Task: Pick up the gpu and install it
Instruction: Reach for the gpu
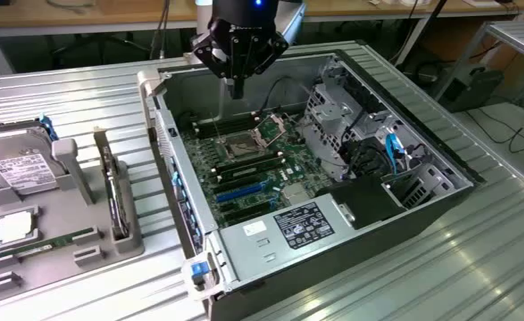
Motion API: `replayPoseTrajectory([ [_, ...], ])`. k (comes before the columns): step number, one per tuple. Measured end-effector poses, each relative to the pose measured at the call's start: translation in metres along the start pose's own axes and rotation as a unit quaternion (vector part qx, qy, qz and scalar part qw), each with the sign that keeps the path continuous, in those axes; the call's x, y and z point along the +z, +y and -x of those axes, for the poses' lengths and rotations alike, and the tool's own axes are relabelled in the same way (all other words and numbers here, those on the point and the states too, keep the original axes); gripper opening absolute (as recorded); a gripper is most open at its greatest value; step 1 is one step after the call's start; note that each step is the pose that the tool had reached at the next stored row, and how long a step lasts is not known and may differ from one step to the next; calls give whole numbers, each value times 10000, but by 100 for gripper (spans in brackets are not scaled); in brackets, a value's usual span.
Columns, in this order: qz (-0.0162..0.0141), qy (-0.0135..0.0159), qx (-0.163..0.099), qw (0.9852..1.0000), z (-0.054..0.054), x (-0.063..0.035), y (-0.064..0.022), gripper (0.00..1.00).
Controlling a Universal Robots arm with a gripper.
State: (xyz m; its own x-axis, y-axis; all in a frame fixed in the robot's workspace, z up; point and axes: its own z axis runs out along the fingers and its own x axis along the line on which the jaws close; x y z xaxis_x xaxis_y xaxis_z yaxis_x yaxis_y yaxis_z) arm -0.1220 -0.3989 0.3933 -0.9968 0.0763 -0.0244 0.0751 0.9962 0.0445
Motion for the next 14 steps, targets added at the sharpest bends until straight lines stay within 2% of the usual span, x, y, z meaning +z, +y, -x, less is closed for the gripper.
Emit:
replayPoseTrajectory([
  [5, -5, 0, 1, 10000, -5, 0, 0, 11],
  [7, -13, -1, -1, 10000, -49, 2, -28, 11],
  [14, -12, 0, -6, 10000, -290, 17, -158, 11],
])
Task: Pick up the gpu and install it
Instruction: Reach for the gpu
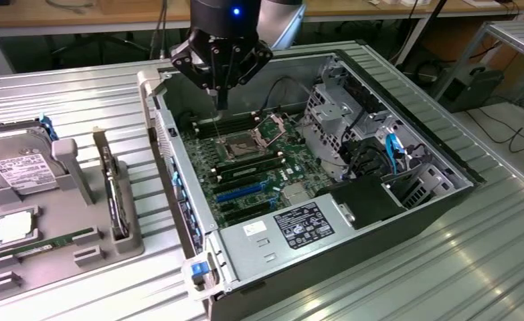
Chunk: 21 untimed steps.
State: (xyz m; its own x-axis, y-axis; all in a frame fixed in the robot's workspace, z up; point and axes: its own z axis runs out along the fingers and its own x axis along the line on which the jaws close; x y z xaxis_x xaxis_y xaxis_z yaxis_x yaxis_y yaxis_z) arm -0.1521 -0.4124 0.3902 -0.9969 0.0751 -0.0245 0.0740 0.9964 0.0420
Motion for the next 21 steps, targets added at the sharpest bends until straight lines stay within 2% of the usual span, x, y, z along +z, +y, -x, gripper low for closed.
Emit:
replayPoseTrajectory([
  [10, 0, 0, 0, 10000, -452, 16, -65, 11],
  [14, -1, 0, 1, 10000, -678, 44, -85, 11],
  [16, -3, 0, 0, 10000, -836, 68, -97, 11],
  [19, -6, 0, 0, 10000, -987, 92, -110, 11],
  [21, -9, -1, 0, 10000, -1145, 118, -123, 11],
])
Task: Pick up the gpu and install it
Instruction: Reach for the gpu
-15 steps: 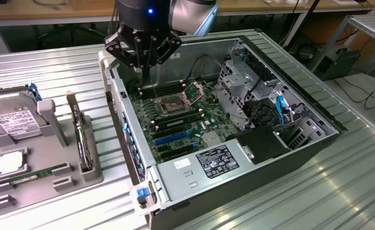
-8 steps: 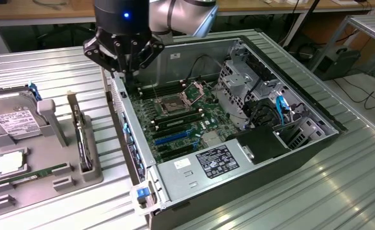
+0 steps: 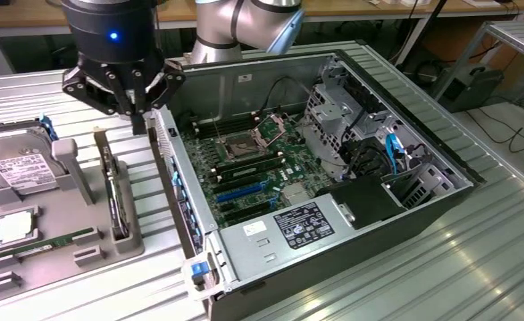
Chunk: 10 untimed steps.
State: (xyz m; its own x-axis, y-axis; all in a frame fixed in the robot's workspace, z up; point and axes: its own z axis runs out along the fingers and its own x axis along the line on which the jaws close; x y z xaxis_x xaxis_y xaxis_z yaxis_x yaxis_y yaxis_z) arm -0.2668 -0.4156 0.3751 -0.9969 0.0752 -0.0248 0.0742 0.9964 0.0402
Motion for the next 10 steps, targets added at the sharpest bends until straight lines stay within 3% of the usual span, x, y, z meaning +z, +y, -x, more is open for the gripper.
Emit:
replayPoseTrajectory([
  [5, -3, 0, -1, 10000, -315, 63, -26, 11],
  [10, -4, 0, -1, 10000, -545, 138, -47, 11],
])
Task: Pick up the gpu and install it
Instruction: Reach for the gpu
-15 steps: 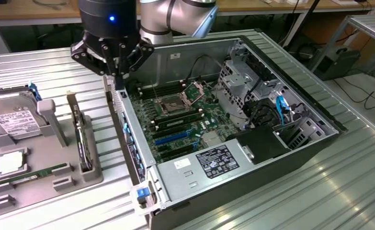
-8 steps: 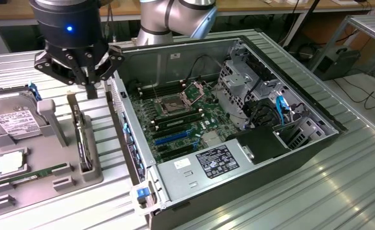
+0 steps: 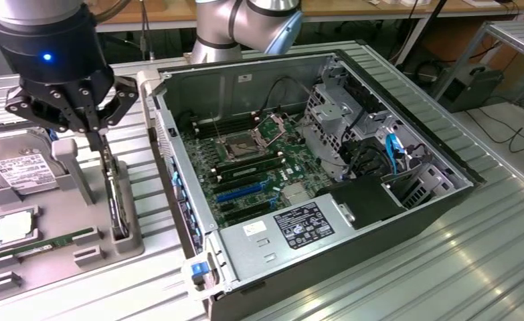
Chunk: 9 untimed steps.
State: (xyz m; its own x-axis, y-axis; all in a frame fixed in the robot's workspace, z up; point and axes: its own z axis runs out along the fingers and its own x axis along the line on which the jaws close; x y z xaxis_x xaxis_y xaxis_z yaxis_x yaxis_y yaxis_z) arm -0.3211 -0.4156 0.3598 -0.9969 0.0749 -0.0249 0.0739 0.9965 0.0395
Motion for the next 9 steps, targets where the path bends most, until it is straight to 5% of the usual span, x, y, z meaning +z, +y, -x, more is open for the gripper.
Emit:
replayPoseTrajectory([
  [9, 0, 1, -1, 10000, -12, 7, -1, 11],
])
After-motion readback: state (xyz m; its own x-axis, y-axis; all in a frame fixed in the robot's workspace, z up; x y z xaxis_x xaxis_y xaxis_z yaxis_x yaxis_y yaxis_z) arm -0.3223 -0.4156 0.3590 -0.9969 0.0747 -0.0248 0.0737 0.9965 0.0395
